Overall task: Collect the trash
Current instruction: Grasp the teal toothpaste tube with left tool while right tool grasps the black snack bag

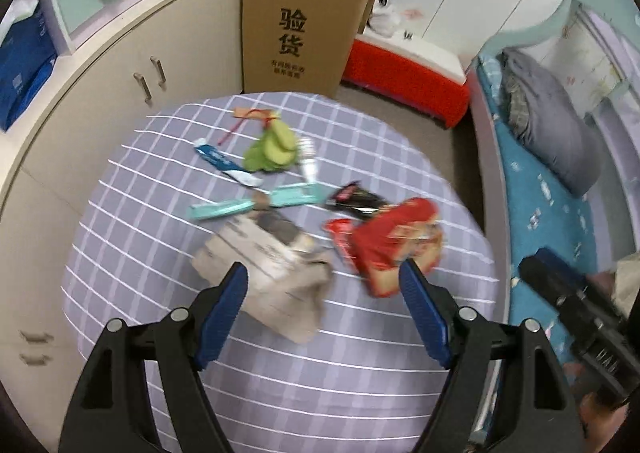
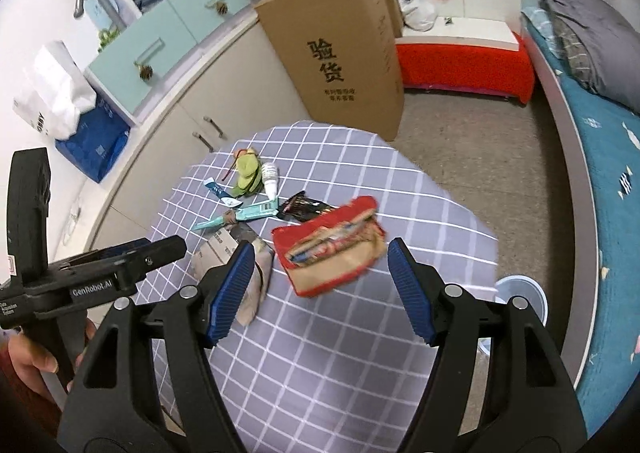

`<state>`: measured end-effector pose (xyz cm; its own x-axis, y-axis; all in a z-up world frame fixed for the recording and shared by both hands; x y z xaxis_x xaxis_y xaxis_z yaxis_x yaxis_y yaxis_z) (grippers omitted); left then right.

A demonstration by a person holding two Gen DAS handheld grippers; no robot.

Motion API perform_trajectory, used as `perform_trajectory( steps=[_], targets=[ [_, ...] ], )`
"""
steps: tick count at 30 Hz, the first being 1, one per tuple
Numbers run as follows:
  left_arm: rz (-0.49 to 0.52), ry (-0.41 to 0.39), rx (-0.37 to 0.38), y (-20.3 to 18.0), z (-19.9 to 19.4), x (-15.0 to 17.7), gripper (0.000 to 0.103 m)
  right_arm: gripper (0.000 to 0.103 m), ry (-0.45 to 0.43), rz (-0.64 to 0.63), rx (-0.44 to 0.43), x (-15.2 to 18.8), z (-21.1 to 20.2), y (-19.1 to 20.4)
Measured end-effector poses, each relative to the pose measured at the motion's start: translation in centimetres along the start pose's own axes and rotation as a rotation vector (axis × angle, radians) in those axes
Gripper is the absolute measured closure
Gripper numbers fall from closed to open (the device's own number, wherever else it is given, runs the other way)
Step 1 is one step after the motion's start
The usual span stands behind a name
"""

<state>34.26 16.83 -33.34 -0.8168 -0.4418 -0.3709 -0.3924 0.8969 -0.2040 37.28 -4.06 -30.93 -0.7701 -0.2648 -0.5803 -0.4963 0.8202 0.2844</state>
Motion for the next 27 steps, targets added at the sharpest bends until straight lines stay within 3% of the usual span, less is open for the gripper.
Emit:
perform_trajectory(
  steps=[11,19,27],
  targets=[
    [0.162,0.082,-0.051,4.8,6.3,-3.3,0.027,0.035,0.115,-0.077,0.055,-2.3,8.5,2.2],
    [0.239,0.154,-0.054,5.5,11.1,-4.5,0.028,0.034,0.244,-0.172,0.051,-2.5,13.8,2.4],
    [0.256,0.219,-0.035,5.4,13.9,-4.3,0.064,0.034,0.378,-0.262,0.037,-1.4,17.9,3.0]
  ],
)
Point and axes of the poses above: each gripper's, at about its wrist camera, not at the fingertips, and z roughly the way its jaws point, y to its left, x to its underside, the point moved 7 cm from there along z, roughly the way its jaws point, and after that the axes turned 6 degrees about -z, right-handed, at the moved point
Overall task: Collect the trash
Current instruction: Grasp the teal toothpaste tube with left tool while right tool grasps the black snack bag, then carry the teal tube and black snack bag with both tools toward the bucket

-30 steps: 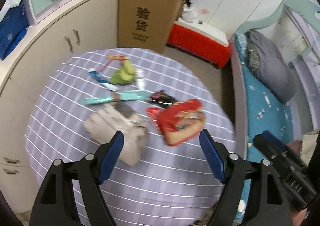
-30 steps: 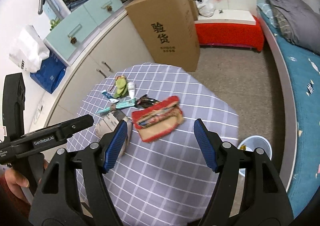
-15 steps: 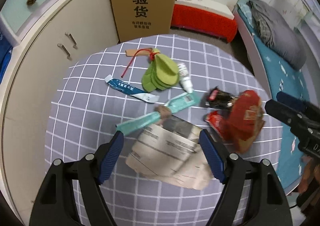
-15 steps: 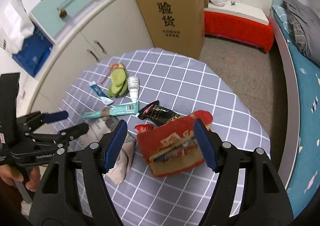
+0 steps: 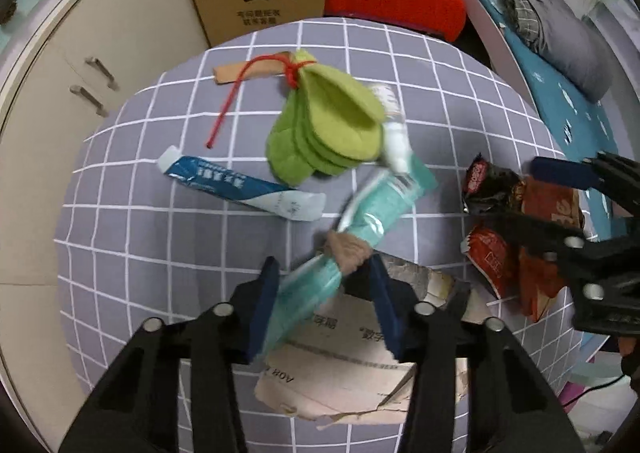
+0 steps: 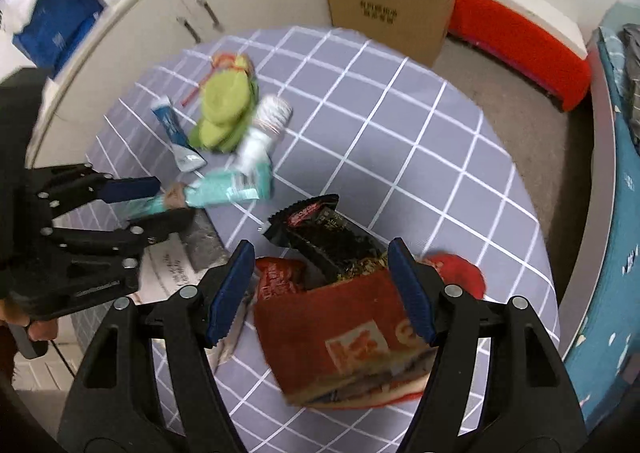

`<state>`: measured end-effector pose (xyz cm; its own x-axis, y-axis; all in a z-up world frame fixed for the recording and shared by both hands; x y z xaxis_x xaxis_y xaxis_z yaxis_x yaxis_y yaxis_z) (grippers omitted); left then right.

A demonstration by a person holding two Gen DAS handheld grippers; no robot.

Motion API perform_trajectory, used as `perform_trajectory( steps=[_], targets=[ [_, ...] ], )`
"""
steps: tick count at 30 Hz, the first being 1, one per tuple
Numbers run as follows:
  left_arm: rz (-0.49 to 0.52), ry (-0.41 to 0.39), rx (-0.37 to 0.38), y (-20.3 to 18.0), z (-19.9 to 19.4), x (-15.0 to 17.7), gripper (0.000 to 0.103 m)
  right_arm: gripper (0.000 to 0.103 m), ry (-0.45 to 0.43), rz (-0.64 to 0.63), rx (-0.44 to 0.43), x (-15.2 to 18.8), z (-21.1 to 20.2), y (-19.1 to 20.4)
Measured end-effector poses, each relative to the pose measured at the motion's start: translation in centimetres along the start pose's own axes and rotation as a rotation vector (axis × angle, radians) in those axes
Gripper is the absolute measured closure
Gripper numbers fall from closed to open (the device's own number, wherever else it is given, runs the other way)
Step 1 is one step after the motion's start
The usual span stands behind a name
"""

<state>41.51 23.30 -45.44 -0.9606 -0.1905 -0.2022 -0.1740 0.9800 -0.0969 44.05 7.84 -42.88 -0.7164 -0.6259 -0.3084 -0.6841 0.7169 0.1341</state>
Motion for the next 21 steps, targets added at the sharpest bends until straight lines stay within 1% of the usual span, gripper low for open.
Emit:
perform_trajectory(
  steps=[1,2,4,5,6,8,9,10,11,12,15,17,21],
  targets=[
    [0.006,-0.001,0.008,-0.2,0.0,0.0,0.070,0.034,0.014,-0.004,0.006,0.0,0.5,-0.1],
    [0.011,-0.002,0.012,-0.4,0.0,0.0,0.072,0.034,0.026,-0.009,0.009,0.0,0.8,-0.1],
    [0.019,-0.005,0.023,-0.8,-0.1,0.0,0.084,0.034,0.042,-0.034,0.032,-0.1,1.3,-0.2],
    [0.020,-0.008,0.022,-0.9,-0.2,0.0,0.085,0.036,0.048,-0.038,0.033,-0.1,1.5,-0.3],
    [0.018,-0.012,0.018,-1.0,-0.3,0.0,0.086,0.046,0.048,-0.036,0.029,-0.2,1.6,-0.3],
    [0.009,-0.019,0.022,-1.0,-0.6,0.2,0.086,0.051,0.052,-0.044,0.023,-0.1,1.7,-0.4],
    [-0.001,-0.027,0.026,-0.9,-0.9,0.2,0.086,0.059,0.047,-0.047,0.016,-0.1,1.7,-0.3],
    [-0.013,-0.036,0.030,-0.7,-1.2,0.2,0.086,0.060,0.044,-0.047,0.008,-0.2,1.6,-0.3],
    [-0.035,-0.049,0.048,-0.5,-1.7,0.2,0.086,0.071,0.041,-0.046,0.006,-0.2,1.6,-0.3],
    [-0.052,-0.059,0.057,-0.3,-2.2,0.1,0.087,0.077,0.032,-0.046,-0.011,-0.2,1.4,-0.2],
    [-0.094,-0.094,0.070,0.1,-3.8,0.1,0.087,0.082,0.016,-0.044,-0.046,-0.2,1.1,0.2],
    [-0.115,-0.111,0.075,0.2,-4.7,0.2,0.087,0.084,-0.011,-0.042,-0.067,-0.2,0.5,0.5],
    [-0.154,-0.144,0.087,-0.3,-6.7,0.9,0.087,0.085,-0.075,-0.018,-0.101,-0.7,-1.5,0.9]
  ],
)
Point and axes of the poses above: each gripper's, at about its wrist camera, not at the fingertips, and z roughly the way its jaws point, y to its left, x to its underside, the point moved 7 cm from there along z, roughly the way its jaws point, and after that the axes turned 6 degrees about -z, right-handed, at the moved point
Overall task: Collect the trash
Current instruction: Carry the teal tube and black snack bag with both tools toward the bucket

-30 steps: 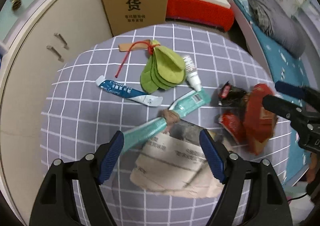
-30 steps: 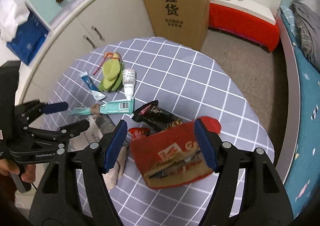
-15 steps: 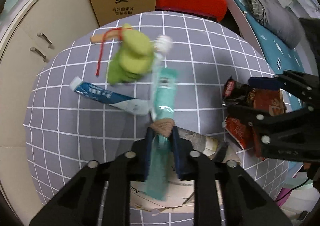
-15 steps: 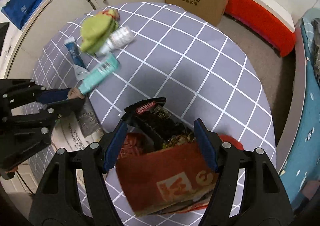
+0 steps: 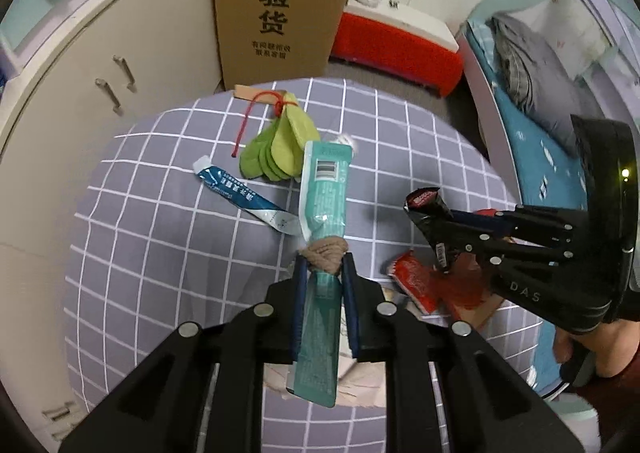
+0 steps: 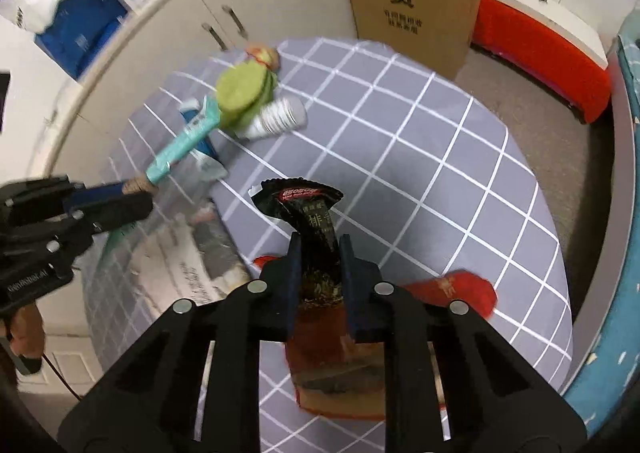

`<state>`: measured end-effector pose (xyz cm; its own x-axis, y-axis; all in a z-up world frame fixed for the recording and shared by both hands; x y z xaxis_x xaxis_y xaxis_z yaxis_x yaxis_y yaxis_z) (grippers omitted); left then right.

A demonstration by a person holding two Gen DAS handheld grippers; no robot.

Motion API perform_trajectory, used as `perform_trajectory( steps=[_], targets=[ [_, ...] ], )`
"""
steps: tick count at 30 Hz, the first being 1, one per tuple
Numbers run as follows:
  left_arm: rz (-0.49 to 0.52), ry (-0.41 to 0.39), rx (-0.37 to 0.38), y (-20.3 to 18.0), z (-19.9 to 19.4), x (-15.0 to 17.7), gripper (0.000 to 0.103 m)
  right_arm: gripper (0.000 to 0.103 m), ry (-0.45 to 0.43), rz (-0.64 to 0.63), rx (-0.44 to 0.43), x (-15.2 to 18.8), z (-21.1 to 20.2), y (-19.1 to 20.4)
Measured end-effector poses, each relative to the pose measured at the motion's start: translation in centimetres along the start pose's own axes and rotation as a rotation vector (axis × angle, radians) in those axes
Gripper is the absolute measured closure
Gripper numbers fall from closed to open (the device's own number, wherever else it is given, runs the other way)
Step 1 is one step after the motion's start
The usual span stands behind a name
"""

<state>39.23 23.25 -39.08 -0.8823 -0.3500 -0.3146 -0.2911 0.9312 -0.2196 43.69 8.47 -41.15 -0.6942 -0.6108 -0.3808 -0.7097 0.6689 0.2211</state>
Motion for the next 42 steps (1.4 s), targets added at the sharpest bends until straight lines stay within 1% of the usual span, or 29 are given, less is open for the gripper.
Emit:
perform_trajectory(
  steps=[2,4,9,14,18,23,25,28,32,36,38,42],
  targets=[
    [-0.019,-0.019,0.004,-0.5,-1.0,0.3,0.087,0.085,-0.032,0.010,-0.014,-0.2,-1.2,0.2],
    [-0.031,-0.034,0.016,-1.3,-1.9,0.5,0.087,0.085,-0.073,0.036,-0.048,-0.2,-3.0,0.2],
    [-0.055,-0.080,0.047,-4.5,-4.6,0.7,0.087,0.085,-0.189,0.086,-0.115,-0.2,-7.9,0.0],
    [-0.037,-0.127,0.076,-9.8,-7.3,1.1,0.087,0.085,-0.275,0.104,-0.108,1.2,-13.2,-1.5],
    [0.002,-0.145,0.111,-15.1,-8.6,1.7,0.087,0.085,-0.331,0.177,-0.107,4.2,-17.5,-4.8],
    [0.093,-0.154,0.150,-23.3,-9.2,3.0,0.087,0.085,-0.387,0.274,-0.076,8.8,-22.5,-10.0],
    [0.140,-0.150,0.169,-26.9,-9.0,3.7,0.087,0.085,-0.407,0.313,-0.048,10.9,-24.4,-12.1],
    [0.201,-0.139,0.195,-31.3,-8.5,5.0,0.087,0.085,-0.427,0.365,0.004,14.0,-26.7,-15.0],
    [0.282,-0.114,0.228,-37.0,-7.6,7.0,0.087,0.085,-0.441,0.428,0.054,17.7,-28.8,-17.9],
    [0.347,-0.097,0.244,-41.6,-6.9,8.8,0.086,0.085,-0.450,0.492,0.114,21.5,-30.7,-20.7],
    [0.372,-0.087,0.249,-43.6,-6.5,9.5,0.086,0.085,-0.451,0.518,0.129,23.2,-31.3,-21.8],
    [0.418,-0.078,0.260,-46.4,-6.0,10.6,0.086,0.085,-0.454,0.560,0.159,26.0,-32.3,-23.6]
  ],
)
Point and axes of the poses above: each gripper's, at about its wrist camera, not at the fingertips, and z roughly the way its jaws point, y to its left, x to its underside, the point moved 7 cm from there along z, roughly the way its jaws point, and after that the axes turned 6 degrees about -z, right-handed, at the moved point
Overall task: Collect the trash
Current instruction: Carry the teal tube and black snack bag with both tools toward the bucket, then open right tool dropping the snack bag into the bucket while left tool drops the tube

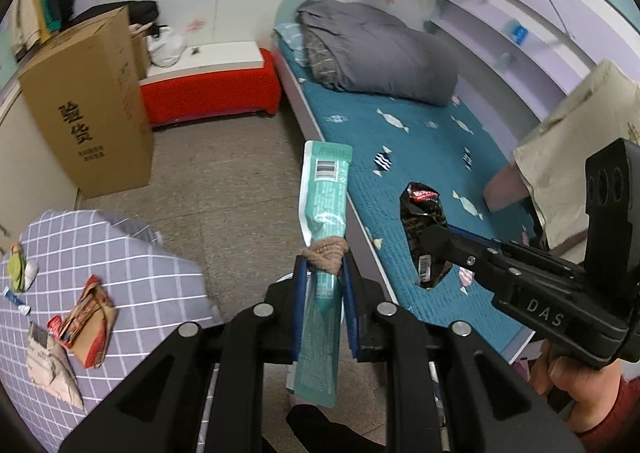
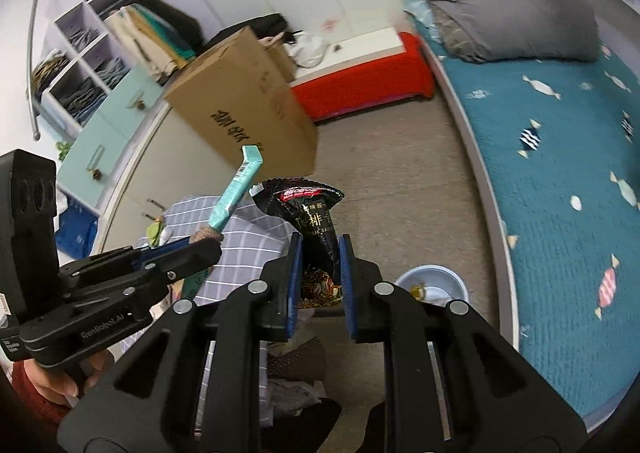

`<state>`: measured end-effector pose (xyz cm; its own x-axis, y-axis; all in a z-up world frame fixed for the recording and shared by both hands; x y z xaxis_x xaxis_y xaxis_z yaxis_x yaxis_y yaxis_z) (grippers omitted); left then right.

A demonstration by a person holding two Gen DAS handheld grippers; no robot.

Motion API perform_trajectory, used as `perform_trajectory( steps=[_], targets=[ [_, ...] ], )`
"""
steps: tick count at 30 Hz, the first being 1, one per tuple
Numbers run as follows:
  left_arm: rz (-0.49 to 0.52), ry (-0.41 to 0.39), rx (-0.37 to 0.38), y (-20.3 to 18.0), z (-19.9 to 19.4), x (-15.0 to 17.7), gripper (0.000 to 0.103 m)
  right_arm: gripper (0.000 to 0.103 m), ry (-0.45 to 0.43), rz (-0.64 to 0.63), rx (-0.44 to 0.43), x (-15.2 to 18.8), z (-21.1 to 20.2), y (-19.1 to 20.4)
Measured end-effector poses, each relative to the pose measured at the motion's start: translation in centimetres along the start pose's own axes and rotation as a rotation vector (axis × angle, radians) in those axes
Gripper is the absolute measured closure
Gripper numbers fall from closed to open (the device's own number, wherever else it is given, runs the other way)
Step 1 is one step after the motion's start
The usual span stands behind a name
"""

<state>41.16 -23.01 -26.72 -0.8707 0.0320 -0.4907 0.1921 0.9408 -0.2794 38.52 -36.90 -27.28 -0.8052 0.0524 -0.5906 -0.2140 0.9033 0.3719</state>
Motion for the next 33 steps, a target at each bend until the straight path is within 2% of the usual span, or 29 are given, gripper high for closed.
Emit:
perform_trajectory(
  steps=[6,10,11,14,33],
  targets=[
    [0.035,0.018,-0.003,-2.2,1.2,0.0,0.086,0.084,-0.004,0.029,0.026,0.5,-0.7,-2.4],
    [0.042,0.027,-0.012,-2.5,1.7,0.0,0.086,0.078,-0.005,0.041,0.036,0.6,-0.3,-3.1],
    [0.043,0.029,-0.014,-2.5,1.7,-0.1,0.086,0.075,-0.004,0.043,0.040,0.5,-0.2,-3.4],
    [0.042,0.038,-0.018,-2.4,2.0,0.0,0.086,0.047,-0.012,0.051,0.067,0.8,-0.3,-4.1],
    [0.092,0.068,0.000,-4.6,3.6,0.1,0.086,0.047,-0.065,0.037,0.085,0.0,-2.4,-4.6]
  ],
)
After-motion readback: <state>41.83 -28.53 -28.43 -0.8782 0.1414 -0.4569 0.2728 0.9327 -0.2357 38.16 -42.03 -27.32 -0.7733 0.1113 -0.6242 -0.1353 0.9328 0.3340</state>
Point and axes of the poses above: each gripper's, at about its wrist camera, not at the fingertips, and z roughly the way its jaws point, y to its left, x to its underside, the point moved 7 cm from there along z, roughly the way its jaws point, and after that the axes turned 6 degrees about -z, right-handed, at the moved point
